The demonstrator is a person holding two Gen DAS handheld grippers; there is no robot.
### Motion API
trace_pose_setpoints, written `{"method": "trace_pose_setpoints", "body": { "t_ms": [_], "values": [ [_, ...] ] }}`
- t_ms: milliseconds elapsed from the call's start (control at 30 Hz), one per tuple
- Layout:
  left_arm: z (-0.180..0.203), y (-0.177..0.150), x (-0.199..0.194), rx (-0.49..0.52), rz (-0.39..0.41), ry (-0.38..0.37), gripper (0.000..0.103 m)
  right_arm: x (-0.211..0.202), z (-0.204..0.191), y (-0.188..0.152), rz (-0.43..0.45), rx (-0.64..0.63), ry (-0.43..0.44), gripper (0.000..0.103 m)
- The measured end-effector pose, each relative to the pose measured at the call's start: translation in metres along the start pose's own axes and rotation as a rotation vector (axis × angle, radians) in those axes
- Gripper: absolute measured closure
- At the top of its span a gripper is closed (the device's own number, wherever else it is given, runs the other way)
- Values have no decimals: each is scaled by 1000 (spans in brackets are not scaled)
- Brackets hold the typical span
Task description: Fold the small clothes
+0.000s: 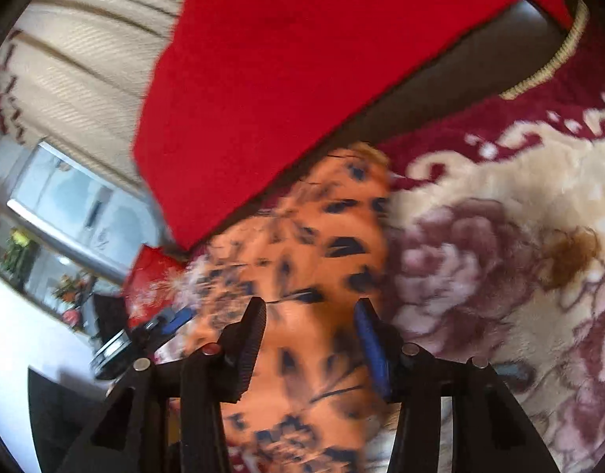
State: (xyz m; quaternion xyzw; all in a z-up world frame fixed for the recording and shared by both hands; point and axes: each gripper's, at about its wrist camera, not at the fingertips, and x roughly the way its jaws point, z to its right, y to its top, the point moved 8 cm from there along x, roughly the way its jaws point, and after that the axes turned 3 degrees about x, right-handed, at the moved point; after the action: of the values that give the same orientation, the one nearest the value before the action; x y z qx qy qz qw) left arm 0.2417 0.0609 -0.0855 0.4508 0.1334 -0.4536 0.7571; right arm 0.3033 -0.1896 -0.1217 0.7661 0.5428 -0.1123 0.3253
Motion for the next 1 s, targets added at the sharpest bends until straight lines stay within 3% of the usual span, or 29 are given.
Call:
{"method": "trace_pose_setpoints", "body": {
  "t_ms": [67,133,200,233,300,367,433,500,567,800,833,900,967,1000],
  "values": [
    [14,2,18,38,-34,0,56,-1,-23,-7,-20,-17,77,52],
    [8,0,35,31,-75,38,56,7,-41,-14,-41,-21,131,41],
    [-14,3,45,-19,-85,104,70,16,-39,-21,-70,6,156,37],
    [-28,4,49,-54,-94,136,72,23,-31,-24,-87,26,140,37],
    [-42,5,51,-123,-102,91,78,31,-16,-28,-102,83,127,37],
    [-41,5,42,-116,-78,84,78,26,-17,-29,-82,101,169,37],
    [-35,-1,27,-87,-71,92,73,21,-19,-30,-73,92,158,37],
    [-19,-12,9,-31,-58,74,56,12,-19,-34,-62,97,166,35],
    [1,-31,-8,9,-42,40,46,2,-21,-43,-41,89,178,34],
    [39,-81,-24,-4,-26,5,47,-32,-22,-82,10,111,224,34],
    [41,-84,-21,-5,-29,6,48,-37,-23,-88,22,113,229,34],
    [40,-88,-17,-6,-42,25,70,-45,-25,-96,40,123,246,33],
    [32,-88,-15,-34,-47,38,78,-50,-22,-104,41,132,245,32],
    [28,-89,-11,-40,-61,49,94,-50,-20,-108,39,138,243,32]
  ]
}}
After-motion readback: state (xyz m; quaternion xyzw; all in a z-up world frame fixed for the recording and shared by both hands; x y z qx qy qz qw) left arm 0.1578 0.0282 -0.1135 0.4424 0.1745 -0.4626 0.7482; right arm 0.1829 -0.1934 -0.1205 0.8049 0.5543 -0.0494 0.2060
